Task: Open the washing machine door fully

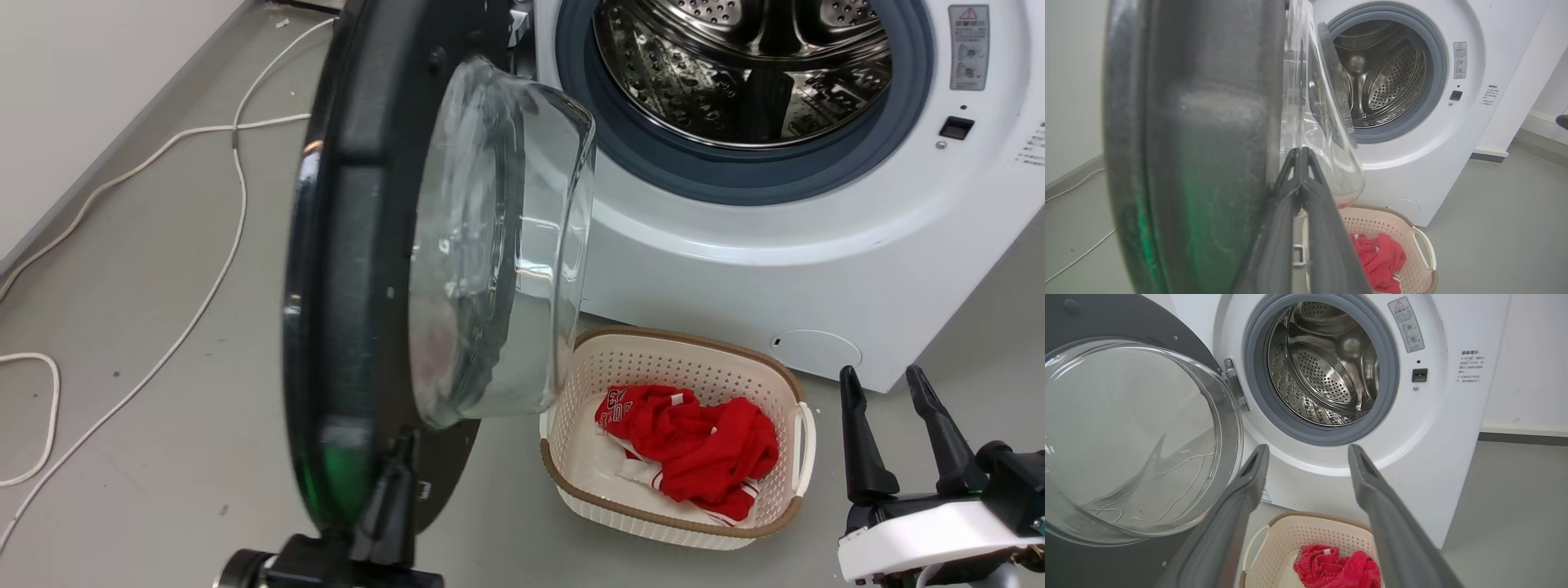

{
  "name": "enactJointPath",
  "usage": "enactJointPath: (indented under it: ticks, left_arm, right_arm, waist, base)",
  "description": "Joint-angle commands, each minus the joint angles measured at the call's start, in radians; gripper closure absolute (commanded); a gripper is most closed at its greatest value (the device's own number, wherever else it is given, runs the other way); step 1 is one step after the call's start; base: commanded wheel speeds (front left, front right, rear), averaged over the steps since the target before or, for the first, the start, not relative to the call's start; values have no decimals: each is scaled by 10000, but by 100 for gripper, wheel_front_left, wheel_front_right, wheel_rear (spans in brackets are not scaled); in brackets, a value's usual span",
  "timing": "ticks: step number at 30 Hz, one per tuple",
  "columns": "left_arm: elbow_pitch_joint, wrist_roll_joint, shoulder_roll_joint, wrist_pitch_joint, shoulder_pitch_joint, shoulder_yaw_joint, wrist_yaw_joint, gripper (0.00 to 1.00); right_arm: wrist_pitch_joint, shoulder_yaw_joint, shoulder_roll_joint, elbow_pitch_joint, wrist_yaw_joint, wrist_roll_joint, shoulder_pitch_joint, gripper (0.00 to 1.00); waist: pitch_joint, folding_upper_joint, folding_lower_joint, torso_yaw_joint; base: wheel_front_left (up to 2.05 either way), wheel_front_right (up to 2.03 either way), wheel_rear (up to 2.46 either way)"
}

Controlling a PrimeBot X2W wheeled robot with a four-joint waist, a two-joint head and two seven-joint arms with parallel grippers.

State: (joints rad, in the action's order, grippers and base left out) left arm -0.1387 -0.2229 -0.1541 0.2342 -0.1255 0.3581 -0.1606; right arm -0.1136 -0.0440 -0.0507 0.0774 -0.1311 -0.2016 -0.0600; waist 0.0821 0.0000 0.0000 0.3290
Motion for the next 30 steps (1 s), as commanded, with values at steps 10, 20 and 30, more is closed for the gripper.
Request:
enactJointPath:
  ticks: [10, 20, 30]
  left_arm:
    - [599, -903, -486, 259, 646, -1897, -195, 100]
    - [1313, -1536, -842, 325, 1417, -4034, -116, 100]
    - [2898, -1509, -1417, 306, 2640, -5125, 710, 100]
  right_arm:
    - [196, -4, 14, 203, 5, 157, 295, 0]
    - [301, -120, 14, 298, 5, 204, 523, 0]
    - [334, -112, 14, 276, 5, 269, 808, 0]
  waist:
    - [520, 0, 0, 3]
    - [919, 0, 0, -194]
    - [1233, 0, 0, -295]
  base:
    - [0, 0, 0]
    - [0, 0, 0]
    - [0, 0, 0]
